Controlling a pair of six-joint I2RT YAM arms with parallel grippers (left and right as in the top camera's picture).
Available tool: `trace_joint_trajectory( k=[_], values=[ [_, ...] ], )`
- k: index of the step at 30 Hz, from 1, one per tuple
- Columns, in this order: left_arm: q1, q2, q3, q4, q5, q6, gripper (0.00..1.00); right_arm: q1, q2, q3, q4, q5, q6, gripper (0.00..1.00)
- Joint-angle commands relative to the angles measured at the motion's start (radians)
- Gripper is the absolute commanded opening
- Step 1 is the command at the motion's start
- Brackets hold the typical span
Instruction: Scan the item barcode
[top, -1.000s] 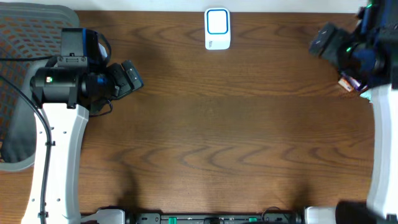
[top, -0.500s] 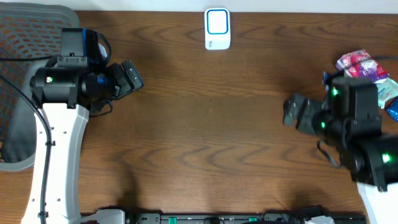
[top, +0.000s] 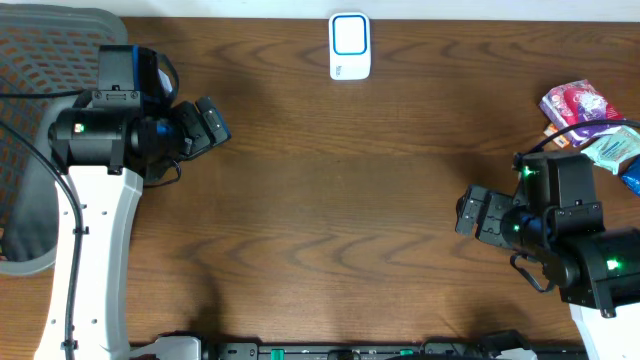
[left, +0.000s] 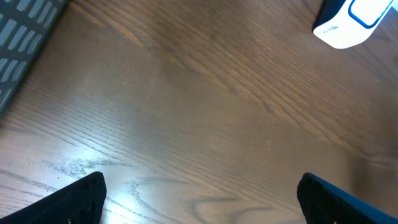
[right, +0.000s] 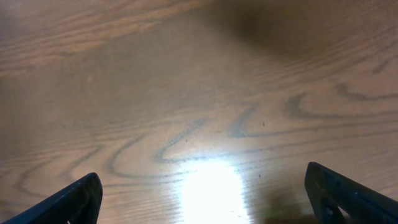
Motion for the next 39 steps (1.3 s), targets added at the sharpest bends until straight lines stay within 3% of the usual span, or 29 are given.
trace_joint_trajectory(
  k=[1, 12, 20, 32, 39],
  values=[
    [0.004, -0.002, 0.007, -0.003, -0.006, 0.01, 0.98, 0.007, 0.0, -0.005, 0.0, 0.02, -0.016, 0.99],
    [0.004, -0.002, 0.007, -0.003, -0.006, 0.01, 0.98, 0.016, -0.046, -0.077, 0.144, 0.014, -0.137, 0.99],
    [0.004, -0.002, 0.007, -0.003, -0.006, 0.01, 0.98, -0.018, -0.363, -0.452, 0.578, -0.128, -0.349, 0.99],
    [0.004, -0.002, 0.007, -0.003, -0.006, 0.01, 0.98, -0.137, -0.88, -0.98, 1.061, -0.163, -0.399, 0.99],
    [0.004, -0.002, 0.007, -0.003, -0.006, 0.01, 0.97, -0.163, -0.982, -1.137, 1.25, -0.265, -0.562, 0.99]
  ],
)
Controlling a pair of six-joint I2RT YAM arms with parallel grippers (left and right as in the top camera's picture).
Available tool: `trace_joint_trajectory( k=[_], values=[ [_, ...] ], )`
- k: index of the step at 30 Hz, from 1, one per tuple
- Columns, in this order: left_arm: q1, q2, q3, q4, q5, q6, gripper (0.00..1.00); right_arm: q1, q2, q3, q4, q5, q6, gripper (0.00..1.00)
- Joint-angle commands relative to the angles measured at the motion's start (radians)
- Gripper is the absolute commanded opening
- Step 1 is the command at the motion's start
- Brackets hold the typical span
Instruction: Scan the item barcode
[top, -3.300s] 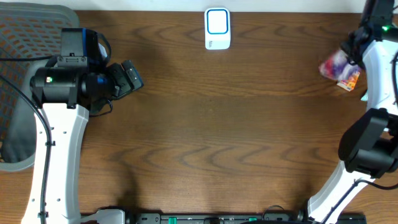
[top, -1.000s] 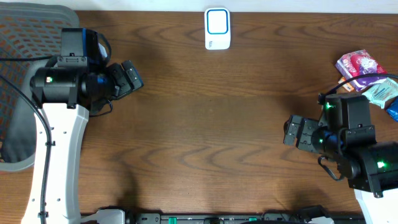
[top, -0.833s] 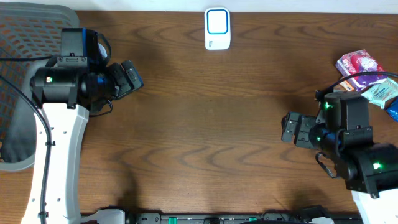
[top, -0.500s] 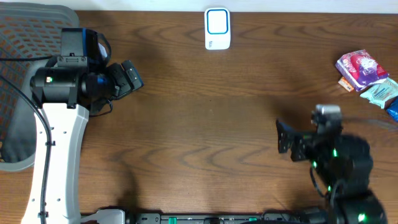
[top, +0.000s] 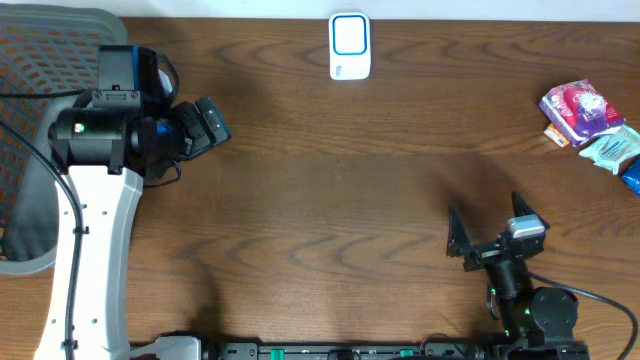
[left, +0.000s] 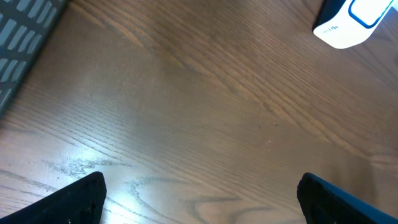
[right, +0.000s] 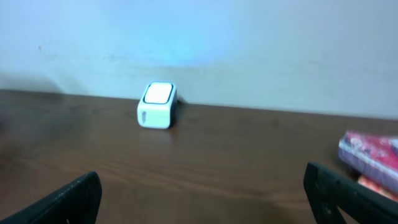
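Note:
The white scanner with a blue-ringed window (top: 350, 45) stands at the far edge of the table; it also shows as the scanner (left: 357, 22) and the scanner (right: 157, 106). A pink packet (top: 580, 108) lies at the far right with a teal packet (top: 612, 150) beside it; the pink packet (right: 370, 155) shows at the edge of the right wrist view. My left gripper (top: 210, 122) (left: 199, 202) is open over bare wood at the left. My right gripper (top: 487, 228) (right: 205, 202) is open near the front edge, level and facing the scanner, holding nothing.
A grey mesh basket (top: 40, 60) (left: 25, 37) fills the far left corner. A blue item (top: 632, 178) is cut off by the right edge. The brown wooden table (top: 330, 200) stretches between the arms.
My right arm has drawn back from the right side, near the packets, to the front edge, and its camera now looks level across the table instead of down. The left arm has not moved.

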Motion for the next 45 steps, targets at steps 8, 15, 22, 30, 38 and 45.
trace_joint_trajectory(
  k=[8, 15, 22, 30, 38, 45],
  values=[
    [0.004, -0.002, 0.006, -0.003, -0.006, 0.01, 0.98, -0.009, -0.049, -0.146, 0.165, -0.003, -0.129, 0.99],
    [0.004, -0.002, 0.007, -0.003, -0.006, 0.01, 0.98, -0.009, -0.049, -0.145, 0.028, 0.106, -0.124, 0.99],
    [0.004, -0.002, 0.006, -0.003, -0.006, 0.01, 0.98, -0.009, -0.049, -0.145, 0.028, 0.173, -0.016, 0.99],
    [0.004, -0.002, 0.007, -0.003, -0.006, 0.01, 0.98, -0.009, -0.049, -0.145, 0.027, 0.193, 0.014, 0.99],
    [0.004, -0.002, 0.007, -0.003, -0.006, 0.01, 0.98, -0.009, -0.049, -0.145, 0.031, 0.169, 0.025, 0.99],
    [0.004, -0.002, 0.007, -0.003, -0.006, 0.01, 0.98, -0.009, -0.048, -0.145, 0.031, 0.169, 0.025, 0.99]
  ],
)
